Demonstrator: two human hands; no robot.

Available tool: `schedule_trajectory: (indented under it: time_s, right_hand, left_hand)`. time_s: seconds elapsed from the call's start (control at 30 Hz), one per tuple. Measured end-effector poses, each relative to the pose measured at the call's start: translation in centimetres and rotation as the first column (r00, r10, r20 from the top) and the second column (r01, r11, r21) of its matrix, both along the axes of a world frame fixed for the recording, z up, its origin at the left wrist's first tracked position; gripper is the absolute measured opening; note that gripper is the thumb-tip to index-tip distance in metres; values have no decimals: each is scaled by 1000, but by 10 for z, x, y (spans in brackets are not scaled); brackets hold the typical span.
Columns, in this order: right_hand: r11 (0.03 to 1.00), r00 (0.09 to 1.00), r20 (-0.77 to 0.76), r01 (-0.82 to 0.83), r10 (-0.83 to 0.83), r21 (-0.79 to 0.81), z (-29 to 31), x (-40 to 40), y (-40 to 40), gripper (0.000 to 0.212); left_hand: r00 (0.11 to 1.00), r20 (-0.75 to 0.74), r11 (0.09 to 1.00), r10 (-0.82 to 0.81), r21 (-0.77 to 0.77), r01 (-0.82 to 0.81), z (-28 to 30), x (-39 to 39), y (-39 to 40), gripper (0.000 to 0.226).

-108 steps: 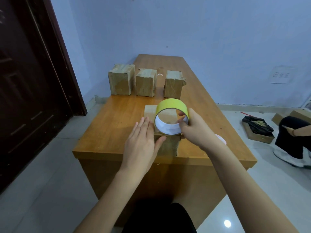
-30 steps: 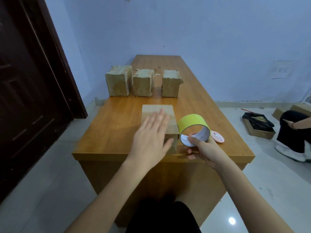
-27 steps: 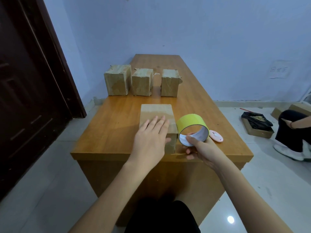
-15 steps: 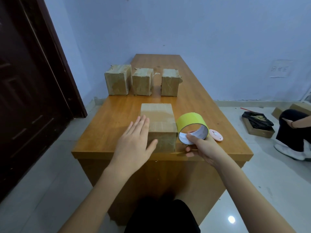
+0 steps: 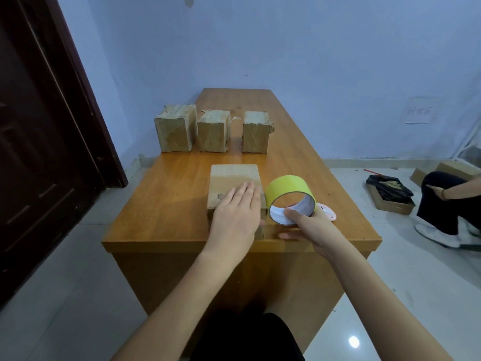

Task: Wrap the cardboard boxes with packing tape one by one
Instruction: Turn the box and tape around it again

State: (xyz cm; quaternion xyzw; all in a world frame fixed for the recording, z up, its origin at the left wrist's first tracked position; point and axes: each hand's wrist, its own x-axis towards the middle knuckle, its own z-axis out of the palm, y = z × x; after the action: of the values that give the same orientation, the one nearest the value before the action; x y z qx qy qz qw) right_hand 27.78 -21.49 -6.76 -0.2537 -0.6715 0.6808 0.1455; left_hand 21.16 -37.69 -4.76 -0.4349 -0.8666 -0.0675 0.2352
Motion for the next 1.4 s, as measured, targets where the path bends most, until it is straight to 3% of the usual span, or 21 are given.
schedule_trajectory:
  time_s: [0.07,0.17,0.27,0.43,0.57,0.7,0.87,0.93,1.0,1.1,1.17,1.27,1.4]
  right_hand:
    - [999,999,-27,44,-43,28,0,0,-2,32]
    - [992,994,-108,-26,13,-125,3,-3,-12,47]
    - [985,983,-132,-139,124,-106,12,-6,-27,33]
    - [991,976,-175,-131,132,21,24,-7,-24,20]
    - [989,975,-166,-148,150,24,28,-5,-20,16]
    - [996,988,-148,-61,50,-72,34,-6,-14,13]
    - [969,980,-42,-185,194,164,52,-10,-14,14]
    - [938,968,15,-246,250,245,63,-14,-16,12]
    - [899,964,70,-263,255,349,71,-19,-20,14]
    - [807,975,118,-223,189,546,77,-28,-25,9]
    - [779,982,79,-186,173,599,77,-31,-31,9]
    - [810,977,22,-190,214,555,77,-34,-41,19]
    - [770,974,81,-219,214,599,89,-45,-51,14]
  left_hand:
    - [1000,12,998,0,63,0,1,-1,-3,67]
    - [999,46,985,3,170,-11,9,2,-7,65]
    - [996,92,965,-22,263,-3,14,7,-4,63]
    - [976,210,939,-47,344,-29,8,2,-4,63]
    - [956,278,910,-98,414,-27,6,3,-6,62]
    - [898,412,848,-152,522,-96,7,0,-14,67]
    - [830,500,825,-246,558,-92,14,-5,-28,69]
    - [864,448,841,-229,539,-57,19,-6,-34,70]
    - [955,280,915,-98,403,-25,24,-8,-40,64]
    - [995,94,974,20,221,-40,31,-9,-45,56]
    - [996,65,983,57,170,-67,33,-9,-49,54]
    - [995,33,982,98,156,-102,34,-10,-56,54]
    - [990,32,981,138,131,-141,31,-8,-64,48]
